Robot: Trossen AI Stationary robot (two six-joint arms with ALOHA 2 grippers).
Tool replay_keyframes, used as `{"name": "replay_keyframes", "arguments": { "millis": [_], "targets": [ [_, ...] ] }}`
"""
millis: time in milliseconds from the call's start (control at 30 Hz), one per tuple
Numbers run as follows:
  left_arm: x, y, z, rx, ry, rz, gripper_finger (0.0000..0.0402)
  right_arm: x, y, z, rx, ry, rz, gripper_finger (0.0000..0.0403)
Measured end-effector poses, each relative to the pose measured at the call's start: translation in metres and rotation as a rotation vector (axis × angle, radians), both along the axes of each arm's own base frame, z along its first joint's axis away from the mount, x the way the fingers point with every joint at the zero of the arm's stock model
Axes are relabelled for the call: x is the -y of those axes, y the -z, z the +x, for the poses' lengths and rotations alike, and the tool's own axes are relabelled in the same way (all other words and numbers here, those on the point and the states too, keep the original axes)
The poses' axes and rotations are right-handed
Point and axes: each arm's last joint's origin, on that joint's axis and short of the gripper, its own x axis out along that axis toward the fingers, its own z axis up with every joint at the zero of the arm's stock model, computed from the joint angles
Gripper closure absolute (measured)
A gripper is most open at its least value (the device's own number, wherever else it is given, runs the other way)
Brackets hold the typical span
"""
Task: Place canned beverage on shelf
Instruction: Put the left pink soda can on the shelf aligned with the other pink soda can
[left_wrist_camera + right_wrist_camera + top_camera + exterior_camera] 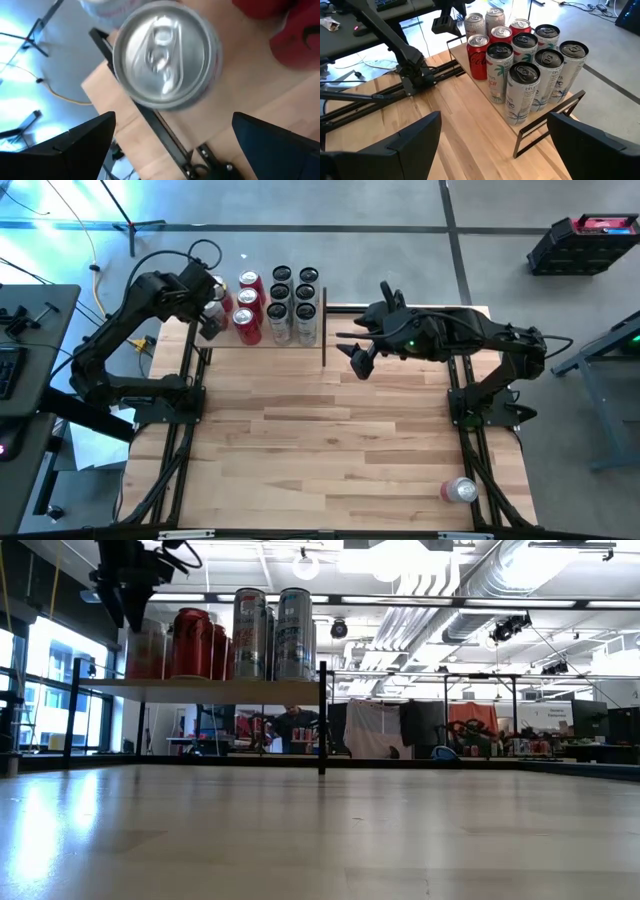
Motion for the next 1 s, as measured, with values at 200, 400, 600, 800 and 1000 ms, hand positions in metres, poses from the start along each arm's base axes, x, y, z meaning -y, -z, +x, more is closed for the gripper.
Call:
{"name": "replay_keyframes", "arguments": {
  "millis": [200, 400, 600, 800, 1000],
  "targets": [
    [0.009, -0.003, -0.006, 0.085, -0.063, -0.044, 0.0009, -0.002, 0.0, 0.0, -0.002, -0.008, -0.003, 0.0054],
    [0.019, -0.007, -0.008, 0.314, -0.208, -0.122, 0.0009, -0.002, 0.0, 0.0, 0.001, -0.004, 0.002, 0.0054],
    [0.017, -0.013, -0.005, 0.458, -0.275, -0.083, 0.0009, -0.002, 0.0, 0.0, 0.01, 0.007, 0.018, 0.0054],
    [0.015, -0.014, -0.001, 0.518, -0.277, -0.085, 0.0009, -0.002, 0.0, 0.0, 0.018, 0.017, 0.035, 0.0054],
    [0.013, -0.015, 0.0, 0.542, -0.287, -0.071, 0.0009, -0.002, 0.0, 0.0, 0.023, 0.023, 0.045, 0.0054]
  ]
}}
